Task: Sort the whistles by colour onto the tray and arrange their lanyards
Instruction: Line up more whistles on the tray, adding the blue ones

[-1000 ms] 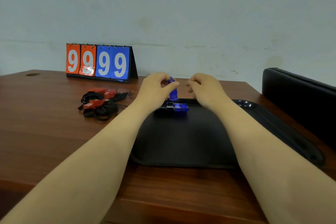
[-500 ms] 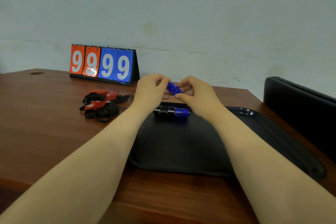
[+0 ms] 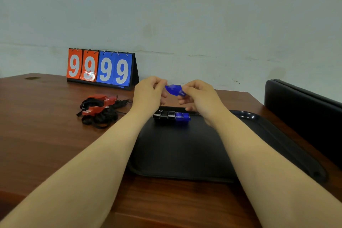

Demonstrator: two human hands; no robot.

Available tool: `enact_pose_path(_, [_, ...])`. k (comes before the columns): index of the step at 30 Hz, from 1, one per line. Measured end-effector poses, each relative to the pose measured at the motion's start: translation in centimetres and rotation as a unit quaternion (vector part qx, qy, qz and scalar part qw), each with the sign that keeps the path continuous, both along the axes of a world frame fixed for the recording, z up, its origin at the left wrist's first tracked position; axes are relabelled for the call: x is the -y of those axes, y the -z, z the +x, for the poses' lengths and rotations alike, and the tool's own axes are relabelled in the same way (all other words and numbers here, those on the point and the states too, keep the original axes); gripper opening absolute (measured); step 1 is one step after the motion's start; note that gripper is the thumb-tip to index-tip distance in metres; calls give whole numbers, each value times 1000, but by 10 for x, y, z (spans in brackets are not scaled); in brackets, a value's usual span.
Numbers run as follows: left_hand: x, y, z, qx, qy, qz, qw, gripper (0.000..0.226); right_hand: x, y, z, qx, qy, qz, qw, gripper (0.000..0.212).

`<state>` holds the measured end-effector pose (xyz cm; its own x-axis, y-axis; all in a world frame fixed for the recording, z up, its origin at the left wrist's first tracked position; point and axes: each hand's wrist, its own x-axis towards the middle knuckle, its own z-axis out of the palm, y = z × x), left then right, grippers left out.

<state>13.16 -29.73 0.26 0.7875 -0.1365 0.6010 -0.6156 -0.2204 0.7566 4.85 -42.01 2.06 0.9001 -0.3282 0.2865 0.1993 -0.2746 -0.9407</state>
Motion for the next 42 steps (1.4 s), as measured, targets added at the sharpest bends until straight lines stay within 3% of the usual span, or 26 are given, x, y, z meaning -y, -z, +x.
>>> enact_pose_path(7, [1, 2, 3, -18, -28, 68, 997, 24, 3, 1, 6, 4, 91, 14, 996, 10])
enact_pose_path(12, [-4, 2, 4, -26, -135, 152, 979, 24, 16, 1, 4, -16, 211, -27, 977, 18])
enact_pose_path(16, [-6, 1, 2, -51, -191, 205, 959, 24, 18, -2, 1, -194, 180, -56, 963, 13])
enact_pose_path(20, [-7, 2, 4, -87, -192, 240, 947, 15, 18, -6, 2, -383, 132, -123, 906, 23])
enact_pose_path(22, [-7, 2, 3, -99, -185, 247, 946, 14, 16, -8, 1, -434, 118, -157, 879, 24])
enact_pose_path(28, [-6, 0, 1, -125, -176, 280, 935, 14, 14, -6, -1, -414, 91, -219, 879, 21])
enact_pose_path(32, [-7, -2, -2, -137, -178, 291, 930, 19, 19, 0, 2, -344, 100, -236, 903, 23])
enact_pose_path(36, [-7, -4, -5, -161, -165, 302, 925, 19, 13, -6, 0, -401, 91, -268, 871, 24])
enact_pose_path(42, [-6, -4, -5, -173, -160, 304, 923, 21, 13, -6, 1, -399, 87, -279, 869, 28])
